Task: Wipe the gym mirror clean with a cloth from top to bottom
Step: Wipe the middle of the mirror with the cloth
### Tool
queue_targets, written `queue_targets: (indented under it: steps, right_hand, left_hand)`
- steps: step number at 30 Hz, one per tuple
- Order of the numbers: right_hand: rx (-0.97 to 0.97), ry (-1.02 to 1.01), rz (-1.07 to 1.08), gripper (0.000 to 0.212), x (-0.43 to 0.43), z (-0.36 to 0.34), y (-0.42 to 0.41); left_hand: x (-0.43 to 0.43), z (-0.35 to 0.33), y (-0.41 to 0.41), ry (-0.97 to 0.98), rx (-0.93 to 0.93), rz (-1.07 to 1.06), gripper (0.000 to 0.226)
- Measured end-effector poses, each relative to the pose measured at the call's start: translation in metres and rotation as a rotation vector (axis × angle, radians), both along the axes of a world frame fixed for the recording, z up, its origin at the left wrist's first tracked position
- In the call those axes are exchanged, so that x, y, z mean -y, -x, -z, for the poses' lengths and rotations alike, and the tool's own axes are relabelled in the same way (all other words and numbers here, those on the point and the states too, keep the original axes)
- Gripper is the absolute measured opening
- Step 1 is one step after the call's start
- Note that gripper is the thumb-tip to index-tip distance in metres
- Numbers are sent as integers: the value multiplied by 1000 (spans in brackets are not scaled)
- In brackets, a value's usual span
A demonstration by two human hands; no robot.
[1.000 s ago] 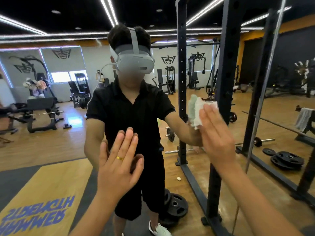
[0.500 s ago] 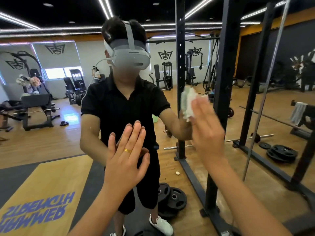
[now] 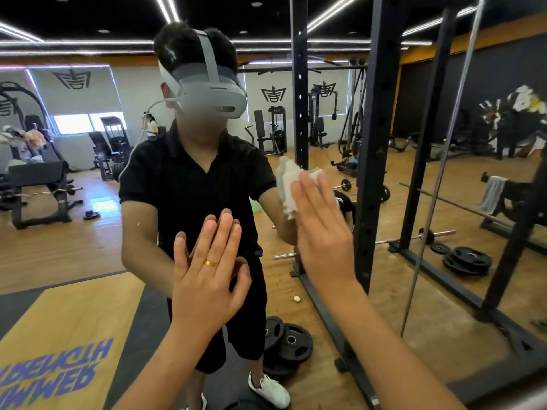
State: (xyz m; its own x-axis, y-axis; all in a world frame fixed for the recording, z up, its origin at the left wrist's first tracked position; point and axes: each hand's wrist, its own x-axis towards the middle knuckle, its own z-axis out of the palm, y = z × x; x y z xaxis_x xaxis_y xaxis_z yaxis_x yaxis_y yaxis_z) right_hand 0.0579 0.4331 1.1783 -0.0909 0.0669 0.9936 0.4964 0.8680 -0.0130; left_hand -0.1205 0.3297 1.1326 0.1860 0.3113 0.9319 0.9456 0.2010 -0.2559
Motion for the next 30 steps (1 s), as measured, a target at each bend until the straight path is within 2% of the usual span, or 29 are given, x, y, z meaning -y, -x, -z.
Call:
queue_targets:
  steps: [3, 7, 9, 13, 16, 20, 23, 26, 30]
  right_hand:
    - [-157, 119, 31, 52, -21, -15, -19]
    - [-306, 218, 28, 45, -23, -26, -20]
    - [-214, 147, 7, 45, -5, -13, -4]
    - [139, -24, -65, 41, 8, 15, 0]
    - [177, -63, -50, 51, -4, 9, -13]
    - [122, -36, -89, 36, -1, 8, -10]
    - [84, -21, -117, 35, 0, 10, -4]
    - [8, 25, -169, 39, 2, 13, 3]
    - [-172, 199, -277, 45, 17, 14, 20]
  left_hand:
    - [1, 0, 1, 6, 4, 9, 62]
    - [-1, 0, 0, 7, 7, 13, 62]
    - [-2, 0, -1, 0, 8, 3, 62]
    - [-1, 0, -2, 1, 6, -3, 64]
    - [0, -2, -2, 7, -3, -2, 64]
    - [8, -8, -7, 43, 61, 130, 59]
    - [34, -10, -1, 104, 74, 256, 58]
    - [68, -8, 22, 91, 34, 177, 55]
    - [93, -17, 76, 26, 26, -3, 58]
